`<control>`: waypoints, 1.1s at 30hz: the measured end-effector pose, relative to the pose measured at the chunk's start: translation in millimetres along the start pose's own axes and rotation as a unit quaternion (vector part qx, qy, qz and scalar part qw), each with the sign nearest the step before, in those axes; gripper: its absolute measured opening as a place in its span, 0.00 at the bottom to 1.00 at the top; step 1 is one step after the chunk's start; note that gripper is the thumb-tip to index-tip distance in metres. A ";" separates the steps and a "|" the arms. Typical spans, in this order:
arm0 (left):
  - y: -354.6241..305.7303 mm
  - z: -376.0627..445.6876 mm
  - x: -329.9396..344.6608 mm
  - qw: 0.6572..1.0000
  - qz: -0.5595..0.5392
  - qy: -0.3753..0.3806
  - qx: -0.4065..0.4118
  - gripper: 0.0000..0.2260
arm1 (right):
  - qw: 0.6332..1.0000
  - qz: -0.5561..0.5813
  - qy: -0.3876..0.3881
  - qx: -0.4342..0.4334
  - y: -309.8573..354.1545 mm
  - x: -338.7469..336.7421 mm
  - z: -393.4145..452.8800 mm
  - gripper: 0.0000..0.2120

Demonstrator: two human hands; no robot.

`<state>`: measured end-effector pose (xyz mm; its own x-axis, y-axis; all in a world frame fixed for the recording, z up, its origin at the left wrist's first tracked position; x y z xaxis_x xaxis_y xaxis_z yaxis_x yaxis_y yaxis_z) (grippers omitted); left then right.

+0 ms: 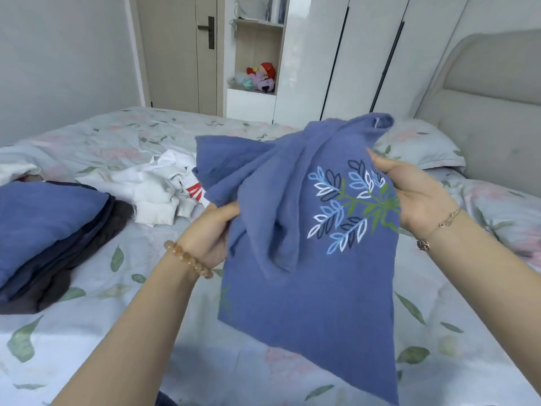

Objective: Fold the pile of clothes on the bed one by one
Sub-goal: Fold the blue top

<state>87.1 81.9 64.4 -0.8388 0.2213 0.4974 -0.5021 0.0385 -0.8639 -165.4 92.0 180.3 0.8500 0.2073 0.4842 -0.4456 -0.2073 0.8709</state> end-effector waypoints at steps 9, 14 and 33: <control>50.2 9.6 -62.7 0.946 0.187 -0.160 -0.210 0.06 | 0.944 -0.147 -0.223 0.192 -118.6 -81.1 101.1 0.13; 60.7 13.5 -61.9 0.927 0.287 -0.105 -0.218 0.31 | 0.965 -0.125 -0.182 0.143 -150.1 -127.0 109.7 0.06; 72.0 67.1 -96.5 0.899 0.304 -0.275 -0.156 0.20 | 0.779 -0.558 -0.277 -0.076 -174.0 -124.0 101.3 0.15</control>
<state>117.8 -2.1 -40.6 -0.9583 -0.2177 -0.1850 0.0965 0.3627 -0.9269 -164.8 5.5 -39.7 0.7038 -0.2755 -0.6548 0.6646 -0.0702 0.7439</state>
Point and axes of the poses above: each hand's wrist, its own z-axis towards the middle knuckle, its own x-axis out of the palm, y = z × x, the point moved 1 cm from there along z, towards the middle knuckle, and after that the axes turned 2 degrees about x, right-handed, at the moved point
